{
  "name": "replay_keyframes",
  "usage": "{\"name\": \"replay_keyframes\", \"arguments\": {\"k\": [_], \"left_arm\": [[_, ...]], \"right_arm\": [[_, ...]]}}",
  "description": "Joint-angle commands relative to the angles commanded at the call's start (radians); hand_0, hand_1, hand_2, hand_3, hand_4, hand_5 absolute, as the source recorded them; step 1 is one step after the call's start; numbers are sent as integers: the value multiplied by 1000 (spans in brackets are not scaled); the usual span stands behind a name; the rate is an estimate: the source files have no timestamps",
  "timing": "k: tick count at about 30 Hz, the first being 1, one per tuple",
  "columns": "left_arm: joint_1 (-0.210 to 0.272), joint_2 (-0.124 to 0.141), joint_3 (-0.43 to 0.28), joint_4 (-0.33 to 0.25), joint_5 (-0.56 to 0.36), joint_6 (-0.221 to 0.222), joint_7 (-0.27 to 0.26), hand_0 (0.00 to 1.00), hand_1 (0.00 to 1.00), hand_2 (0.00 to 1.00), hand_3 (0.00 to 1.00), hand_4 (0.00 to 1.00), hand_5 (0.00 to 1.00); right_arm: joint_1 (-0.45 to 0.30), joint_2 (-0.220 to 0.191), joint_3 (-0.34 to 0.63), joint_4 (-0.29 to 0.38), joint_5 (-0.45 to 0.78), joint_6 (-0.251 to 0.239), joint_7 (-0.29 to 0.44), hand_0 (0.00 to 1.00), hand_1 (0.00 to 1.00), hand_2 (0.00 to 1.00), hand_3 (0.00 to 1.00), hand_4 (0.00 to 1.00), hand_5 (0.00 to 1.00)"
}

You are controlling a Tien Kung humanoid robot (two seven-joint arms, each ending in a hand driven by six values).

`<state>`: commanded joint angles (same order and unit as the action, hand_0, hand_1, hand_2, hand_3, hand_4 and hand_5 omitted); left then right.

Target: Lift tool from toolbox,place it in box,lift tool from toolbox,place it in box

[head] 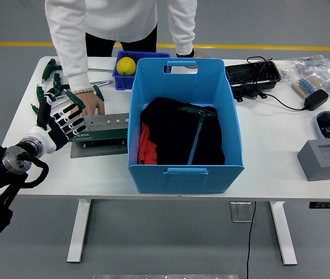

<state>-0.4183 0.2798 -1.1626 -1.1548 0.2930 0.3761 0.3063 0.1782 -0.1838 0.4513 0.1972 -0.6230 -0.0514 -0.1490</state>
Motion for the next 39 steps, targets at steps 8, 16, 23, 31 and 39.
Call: {"name": "replay_keyframes", "arguments": {"k": [8, 16, 23, 31, 39], "left_arm": [[-27, -6, 28, 34, -20, -17, -8, 332, 393, 549, 766, 878, 946], [-52, -13, 49, 51, -60, -47, -22, 340, 407, 561, 761, 878, 951], [-62, -12, 42, 40, -97, -63, -35, 355, 426, 573, 756, 877, 949], [-34, 25, -4, -77, -117, -50, -15, 363, 459, 590, 743, 888, 958], [-20, 68, -15, -214, -158, -21, -9, 352, 450, 582, 732, 889, 961]], "right_arm": [[2, -1, 0, -1, 1, 3, -1, 699, 682, 749, 589, 843, 685], [4, -2, 0, -2, -1, 6, -1, 700, 683, 750, 589, 844, 686], [5, -3, -1, -3, -1, 9, -2, 700, 682, 749, 589, 843, 686], [4, -3, -6, -4, 9, 8, 1, 701, 682, 749, 589, 843, 687], [1, -4, -8, -3, 12, 6, 1, 701, 682, 750, 589, 844, 686]]}}
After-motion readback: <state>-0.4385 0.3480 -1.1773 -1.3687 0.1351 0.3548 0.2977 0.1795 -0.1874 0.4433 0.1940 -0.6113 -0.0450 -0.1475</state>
